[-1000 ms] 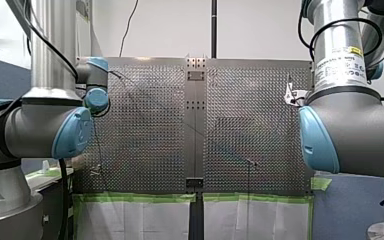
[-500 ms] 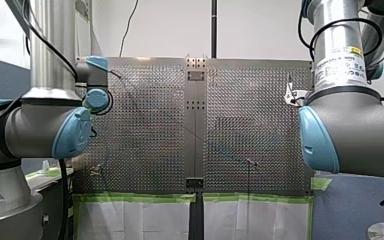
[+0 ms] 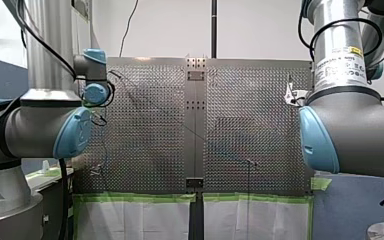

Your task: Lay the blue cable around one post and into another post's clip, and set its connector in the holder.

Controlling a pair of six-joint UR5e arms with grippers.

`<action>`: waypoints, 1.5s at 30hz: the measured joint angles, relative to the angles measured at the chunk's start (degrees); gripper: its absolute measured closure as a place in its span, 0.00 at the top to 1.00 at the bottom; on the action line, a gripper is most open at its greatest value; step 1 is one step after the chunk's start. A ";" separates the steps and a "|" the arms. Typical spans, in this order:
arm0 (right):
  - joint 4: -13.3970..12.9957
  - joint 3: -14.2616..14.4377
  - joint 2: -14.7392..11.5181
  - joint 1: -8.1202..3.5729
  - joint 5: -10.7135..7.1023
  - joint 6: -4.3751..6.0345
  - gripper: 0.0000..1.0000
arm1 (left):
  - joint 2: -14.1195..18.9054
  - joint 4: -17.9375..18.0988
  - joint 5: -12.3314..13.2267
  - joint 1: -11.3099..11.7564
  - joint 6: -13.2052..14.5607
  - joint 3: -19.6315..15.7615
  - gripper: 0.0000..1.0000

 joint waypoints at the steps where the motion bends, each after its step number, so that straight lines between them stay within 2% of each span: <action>1: 0.00 0.01 0.00 -0.01 0.00 0.00 1.00 | 0.50 -0.47 0.56 -0.05 0.40 0.00 1.00; 5: -0.01 0.00 -0.01 -0.06 0.00 0.00 1.00 | 1.69 -2.80 2.73 -0.29 2.59 0.00 1.00; 8: -0.01 -0.01 -0.01 -0.07 0.00 0.00 1.00 | 1.97 -4.57 2.47 -0.51 4.34 0.00 1.00; 14: 0.00 0.00 -0.02 -0.10 0.00 0.00 1.00 | 2.97 -8.41 -0.81 -1.02 8.17 -0.05 1.00; 23: -0.01 0.00 -0.02 -0.18 0.00 0.00 1.00 | 6.54 -13.94 -6.30 -1.75 13.70 0.69 1.00; 39: -0.03 0.00 -0.01 -0.26 0.01 0.25 1.00 | 7.22 -23.35 -15.73 -5.67 23.12 9.52 1.00; 45: 0.06 -0.01 -0.02 -0.26 0.00 0.27 1.00 | 7.22 -27.29 -19.69 -7.22 27.07 11.70 1.00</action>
